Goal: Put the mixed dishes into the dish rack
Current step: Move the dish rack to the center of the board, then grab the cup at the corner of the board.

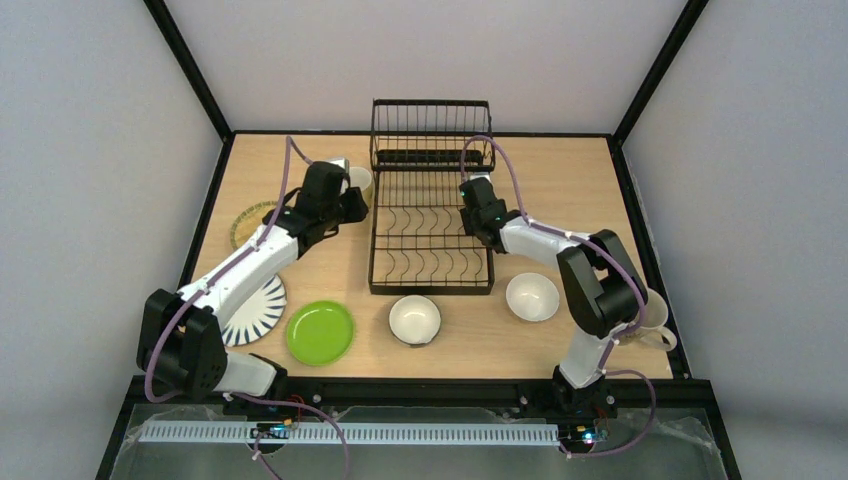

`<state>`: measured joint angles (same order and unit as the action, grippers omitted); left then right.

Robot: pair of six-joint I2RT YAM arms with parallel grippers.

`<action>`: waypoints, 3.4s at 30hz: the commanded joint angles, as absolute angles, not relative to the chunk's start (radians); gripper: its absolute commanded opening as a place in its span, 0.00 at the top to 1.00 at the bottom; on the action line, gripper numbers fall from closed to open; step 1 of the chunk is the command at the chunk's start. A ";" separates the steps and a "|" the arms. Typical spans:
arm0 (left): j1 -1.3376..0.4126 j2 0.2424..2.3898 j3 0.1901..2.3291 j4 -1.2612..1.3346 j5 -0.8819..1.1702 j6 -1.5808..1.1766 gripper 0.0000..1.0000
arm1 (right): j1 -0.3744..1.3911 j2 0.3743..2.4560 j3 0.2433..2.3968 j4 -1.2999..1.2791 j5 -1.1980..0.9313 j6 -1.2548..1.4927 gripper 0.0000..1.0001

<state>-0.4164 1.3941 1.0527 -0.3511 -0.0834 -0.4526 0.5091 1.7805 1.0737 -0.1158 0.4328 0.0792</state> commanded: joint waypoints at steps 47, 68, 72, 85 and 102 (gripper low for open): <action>-0.478 1.075 0.940 -0.429 0.114 -0.483 0.01 | 0.512 1.179 1.083 -1.351 0.802 1.470 0.10; -0.526 1.090 0.875 -0.395 0.179 -0.428 0.01 | 0.407 1.393 1.443 -0.837 0.960 0.484 0.10; -0.526 1.102 0.880 -0.397 0.173 -0.429 0.01 | 0.323 1.590 1.689 -1.085 0.966 0.594 0.07; -0.534 1.090 0.876 -0.411 0.173 -0.431 0.01 | 0.069 1.355 1.355 -1.343 0.818 1.154 0.10; -0.540 1.100 0.912 -0.423 0.191 -0.415 0.01 | -0.029 1.165 1.127 -1.260 0.701 1.170 0.09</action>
